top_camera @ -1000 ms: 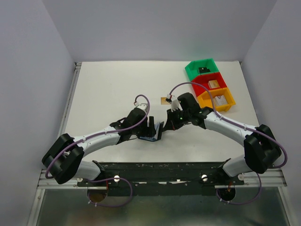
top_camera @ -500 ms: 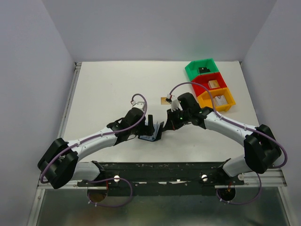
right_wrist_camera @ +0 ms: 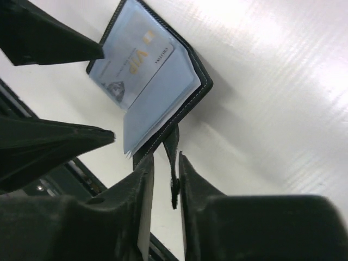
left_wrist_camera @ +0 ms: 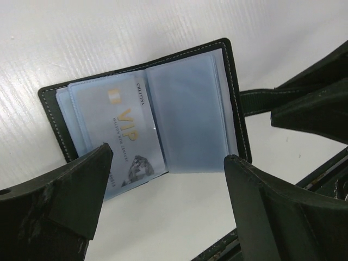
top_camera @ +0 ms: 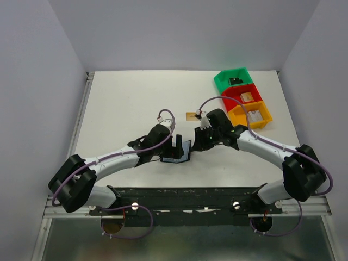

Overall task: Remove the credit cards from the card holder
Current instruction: Remove the credit card from the card holder.

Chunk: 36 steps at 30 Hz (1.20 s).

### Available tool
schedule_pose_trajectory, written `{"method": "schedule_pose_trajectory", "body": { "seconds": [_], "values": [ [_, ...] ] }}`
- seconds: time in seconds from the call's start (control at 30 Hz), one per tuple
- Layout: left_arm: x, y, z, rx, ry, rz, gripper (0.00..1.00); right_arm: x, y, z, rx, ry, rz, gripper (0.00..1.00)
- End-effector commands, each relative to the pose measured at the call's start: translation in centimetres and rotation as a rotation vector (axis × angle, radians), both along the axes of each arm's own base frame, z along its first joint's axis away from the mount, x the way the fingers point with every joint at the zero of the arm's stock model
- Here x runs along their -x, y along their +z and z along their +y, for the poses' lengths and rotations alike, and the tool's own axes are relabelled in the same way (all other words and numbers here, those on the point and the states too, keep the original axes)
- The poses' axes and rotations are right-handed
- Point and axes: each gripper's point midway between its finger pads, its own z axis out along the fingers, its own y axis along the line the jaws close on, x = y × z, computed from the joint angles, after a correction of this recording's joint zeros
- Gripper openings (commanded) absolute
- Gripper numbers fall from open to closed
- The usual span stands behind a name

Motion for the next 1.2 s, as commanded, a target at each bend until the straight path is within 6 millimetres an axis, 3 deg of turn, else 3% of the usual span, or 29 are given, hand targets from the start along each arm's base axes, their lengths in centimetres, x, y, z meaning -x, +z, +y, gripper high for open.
{"method": "schedule_pose_trajectory", "body": {
  "seconds": [0.0,0.07,0.23,0.3,0.4,0.47,0.6,0.83,1.17],
  "values": [
    [-0.5,3.0,-1.0,0.080,-0.012,-0.064,0.98,-1.0,0.2,-2.7,0.092,-0.142,-0.033,0.41],
    [-0.6,3.6,-0.6,0.085,0.009,-0.086,0.98,-1.5,0.6,-3.8,0.141,-0.192,-0.051,0.48],
    [-1.0,4.4,0.7,0.090,0.066,-0.114,0.97,-2.6,2.8,-5.0,0.188,-0.256,-0.106,0.51],
    [-1.2,4.4,1.0,0.096,0.082,-0.112,0.94,-2.8,4.0,-3.9,0.123,-0.229,-0.132,0.49],
    [-1.4,3.8,1.0,0.093,0.091,-0.091,0.89,-1.7,5.5,-0.6,-0.054,-0.104,-0.118,0.38],
    [-1.7,3.3,1.2,0.081,0.105,-0.075,0.81,-1.0,5.9,1.3,-0.153,-0.043,-0.073,0.30],
    [-2.2,2.2,1.6,0.053,0.127,-0.047,0.66,-0.5,5.0,3.3,-0.245,-0.010,0.001,0.26],
    [-2.7,-0.1,2.2,-0.013,0.158,0.001,0.46,-1.0,2.5,5.0,-0.305,-0.028,0.091,0.26],
    [-2.5,-2.3,3.6,-0.077,0.211,0.051,0.37,-1.3,-0.1,6.0,-0.331,-0.059,0.178,0.33]
  ]
}}
